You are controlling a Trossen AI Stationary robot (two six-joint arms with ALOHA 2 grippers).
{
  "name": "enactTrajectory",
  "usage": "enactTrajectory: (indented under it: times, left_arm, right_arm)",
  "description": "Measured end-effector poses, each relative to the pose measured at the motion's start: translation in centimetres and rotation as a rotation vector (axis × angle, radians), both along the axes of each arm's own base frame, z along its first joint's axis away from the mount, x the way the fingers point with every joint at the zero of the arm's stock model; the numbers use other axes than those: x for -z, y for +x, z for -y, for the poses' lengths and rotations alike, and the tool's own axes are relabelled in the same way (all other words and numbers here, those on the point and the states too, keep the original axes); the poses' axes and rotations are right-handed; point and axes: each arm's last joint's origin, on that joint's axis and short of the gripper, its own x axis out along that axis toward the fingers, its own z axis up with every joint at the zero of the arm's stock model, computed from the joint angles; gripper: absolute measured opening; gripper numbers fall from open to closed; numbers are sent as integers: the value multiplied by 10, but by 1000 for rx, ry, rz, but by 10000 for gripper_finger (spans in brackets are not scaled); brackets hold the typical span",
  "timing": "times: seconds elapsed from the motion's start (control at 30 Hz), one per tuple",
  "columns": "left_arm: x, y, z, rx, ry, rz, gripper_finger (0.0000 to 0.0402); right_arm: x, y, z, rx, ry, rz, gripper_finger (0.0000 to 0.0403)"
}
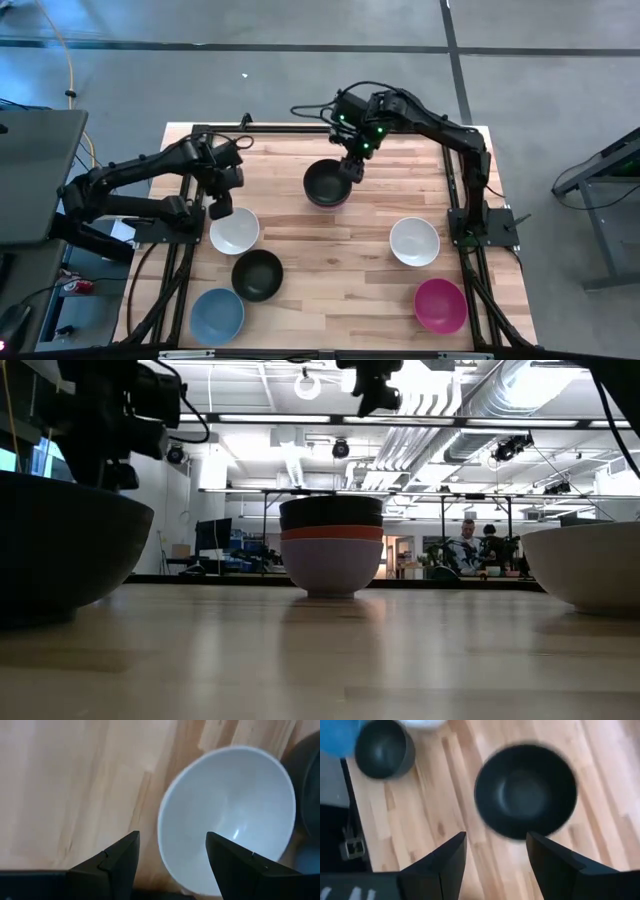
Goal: Nest bowls inside each other
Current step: Stack the left white bowl on top of the black bowl
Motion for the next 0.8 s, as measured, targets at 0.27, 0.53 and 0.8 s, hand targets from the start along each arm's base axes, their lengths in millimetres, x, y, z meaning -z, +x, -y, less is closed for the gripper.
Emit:
enactTrajectory:
  times: [0.27, 0.53, 0.8]
  left_arm:
    - [9, 4, -4, -29, 14, -56, 216]
    - [20, 17, -2, 28, -37, -124, 216]
    - [32, 26, -3, 26, -74, -193, 210]
  right_arm:
    - [-3, -2, -26, -42, 3, -36, 199]
    - [-18, -13, -47, -58, 2, 1, 199]
    - [-38, -32, -64, -9, -36, 44, 199]
